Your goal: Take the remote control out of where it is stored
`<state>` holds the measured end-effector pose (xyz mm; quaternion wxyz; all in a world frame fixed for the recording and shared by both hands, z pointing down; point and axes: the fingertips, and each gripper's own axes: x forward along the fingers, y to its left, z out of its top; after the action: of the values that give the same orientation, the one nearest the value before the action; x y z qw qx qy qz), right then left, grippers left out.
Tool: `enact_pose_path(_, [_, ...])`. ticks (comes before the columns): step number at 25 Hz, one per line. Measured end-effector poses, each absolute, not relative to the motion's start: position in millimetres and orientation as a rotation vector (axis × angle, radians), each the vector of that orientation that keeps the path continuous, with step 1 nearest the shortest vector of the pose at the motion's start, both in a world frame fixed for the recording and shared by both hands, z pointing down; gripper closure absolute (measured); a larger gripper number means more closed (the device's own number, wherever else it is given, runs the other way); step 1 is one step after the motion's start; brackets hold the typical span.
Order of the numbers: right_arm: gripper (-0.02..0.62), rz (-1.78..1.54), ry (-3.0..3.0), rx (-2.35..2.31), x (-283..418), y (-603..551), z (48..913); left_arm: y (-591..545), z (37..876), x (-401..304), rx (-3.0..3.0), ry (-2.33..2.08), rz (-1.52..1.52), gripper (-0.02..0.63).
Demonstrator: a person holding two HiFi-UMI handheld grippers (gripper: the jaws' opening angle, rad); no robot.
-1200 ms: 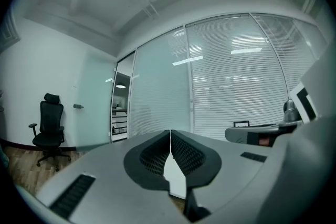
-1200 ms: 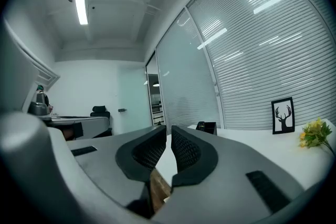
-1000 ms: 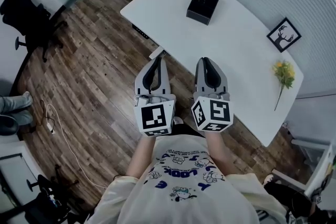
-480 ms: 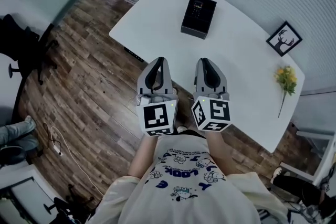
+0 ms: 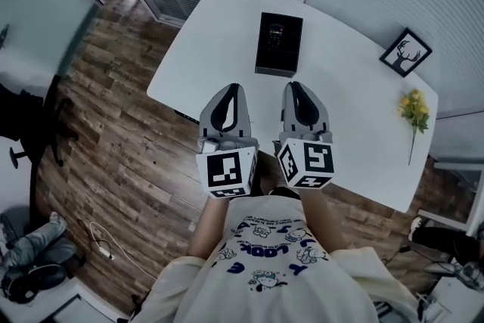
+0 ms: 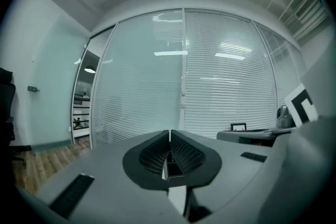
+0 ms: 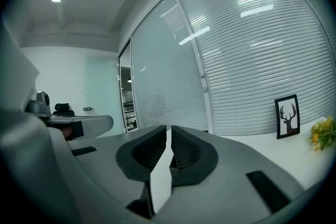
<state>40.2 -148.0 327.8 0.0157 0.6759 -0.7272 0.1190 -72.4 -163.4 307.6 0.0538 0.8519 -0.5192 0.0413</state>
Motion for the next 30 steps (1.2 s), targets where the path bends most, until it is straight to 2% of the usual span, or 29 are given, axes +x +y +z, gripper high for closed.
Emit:
enact_pose_path(12, [0.546, 0.391, -2.107, 2.213, 49, -207, 347, -237, 342, -52, 2.658, -1.294, 0.162, 0.582])
enact_pose_path(15, [0.546, 0.416, -2.071, 2.242, 56, -211, 355, -249, 350, -43, 2.668, -1.252, 0.186, 0.508])
enact_pose_path(30, [0.546, 0.550, -2.010, 2.217, 99, -250, 393, -315, 392, 15, 2.717, -1.087, 0.413, 0.413])
